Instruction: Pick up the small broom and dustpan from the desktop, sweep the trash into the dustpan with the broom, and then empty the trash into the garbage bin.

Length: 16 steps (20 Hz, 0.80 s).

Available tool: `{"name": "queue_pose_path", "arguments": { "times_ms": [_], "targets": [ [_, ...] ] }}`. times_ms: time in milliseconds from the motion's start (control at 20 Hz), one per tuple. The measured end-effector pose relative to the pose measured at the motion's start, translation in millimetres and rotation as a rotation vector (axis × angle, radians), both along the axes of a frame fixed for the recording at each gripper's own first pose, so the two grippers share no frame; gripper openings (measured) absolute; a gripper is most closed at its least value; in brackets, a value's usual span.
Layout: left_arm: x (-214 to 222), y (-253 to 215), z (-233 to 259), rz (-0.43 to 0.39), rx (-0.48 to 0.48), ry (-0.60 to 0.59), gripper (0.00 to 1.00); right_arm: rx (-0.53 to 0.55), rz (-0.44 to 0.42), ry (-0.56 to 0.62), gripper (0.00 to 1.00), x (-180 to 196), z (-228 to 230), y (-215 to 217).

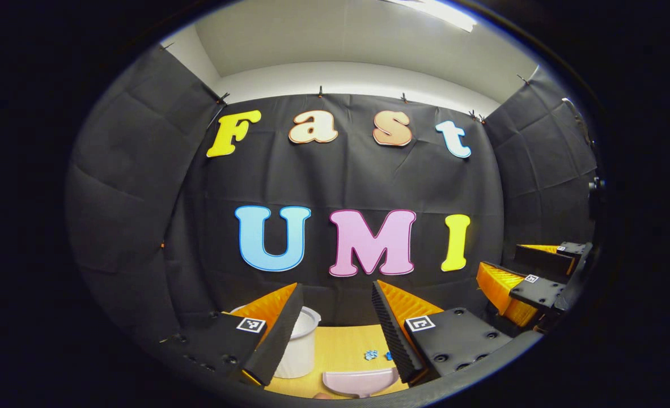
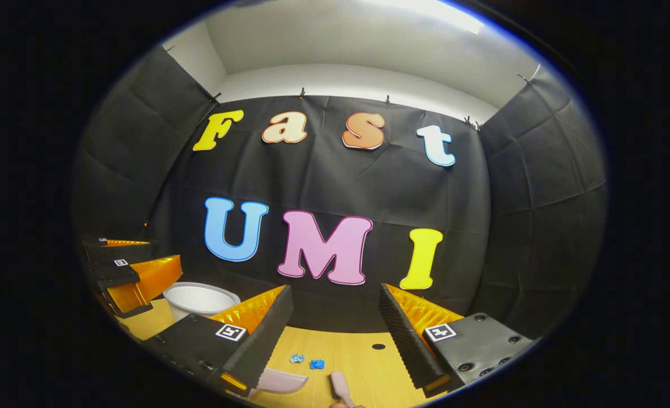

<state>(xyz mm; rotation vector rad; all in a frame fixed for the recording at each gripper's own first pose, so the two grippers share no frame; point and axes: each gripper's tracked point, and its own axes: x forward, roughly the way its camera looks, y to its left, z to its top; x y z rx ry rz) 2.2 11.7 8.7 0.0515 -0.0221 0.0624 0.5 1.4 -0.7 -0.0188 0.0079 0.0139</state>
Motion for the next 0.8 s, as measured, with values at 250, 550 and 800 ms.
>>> {"name": "queue_pose_path", "arguments": {
  "times_ms": [250,550,800],
  "targets": [
    [1.9,-13.5,-13.5,-0.045,-0.005,0.036,0.72,0.024,-0.003,0.010,0.98,1.8,-0.7,-3.9],
    [2.6,-7.0,-33.8,-0.080,-0.095,0.103,0.72,-0.015,-0.012,0.028,0.97,4.3,-10.1,-19.4],
    [2.1,13.4,-27.2,-0.007,-0.077,0.039,0.72,-0.036,-0.056,0.028,0.97,8.4,-12.4,-40.7]
  ]
}}
